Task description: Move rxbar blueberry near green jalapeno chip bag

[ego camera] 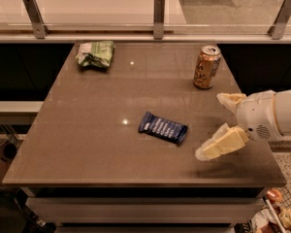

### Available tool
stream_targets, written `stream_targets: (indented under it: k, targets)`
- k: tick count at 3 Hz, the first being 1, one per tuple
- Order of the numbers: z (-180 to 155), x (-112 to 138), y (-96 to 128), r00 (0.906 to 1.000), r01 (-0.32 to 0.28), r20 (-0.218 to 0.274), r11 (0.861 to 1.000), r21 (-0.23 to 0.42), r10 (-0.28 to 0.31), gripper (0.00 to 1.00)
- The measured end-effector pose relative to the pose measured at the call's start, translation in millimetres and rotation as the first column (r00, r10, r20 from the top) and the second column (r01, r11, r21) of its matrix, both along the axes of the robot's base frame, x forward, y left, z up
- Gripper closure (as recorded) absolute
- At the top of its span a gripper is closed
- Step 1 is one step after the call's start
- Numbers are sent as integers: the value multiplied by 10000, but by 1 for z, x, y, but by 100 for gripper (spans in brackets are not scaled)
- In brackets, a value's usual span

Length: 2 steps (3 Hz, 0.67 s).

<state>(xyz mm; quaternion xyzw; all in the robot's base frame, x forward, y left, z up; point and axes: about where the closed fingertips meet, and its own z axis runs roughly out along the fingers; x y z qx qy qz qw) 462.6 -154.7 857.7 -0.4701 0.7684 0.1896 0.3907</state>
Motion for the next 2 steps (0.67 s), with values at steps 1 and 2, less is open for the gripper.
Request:
stream_targets:
  k: [1,2]
  targets:
    - [-16,6,17,10000,-21,66,9978,657,16,0]
    - [-23,7,35,9996,-170,251,9941,1067,144,0]
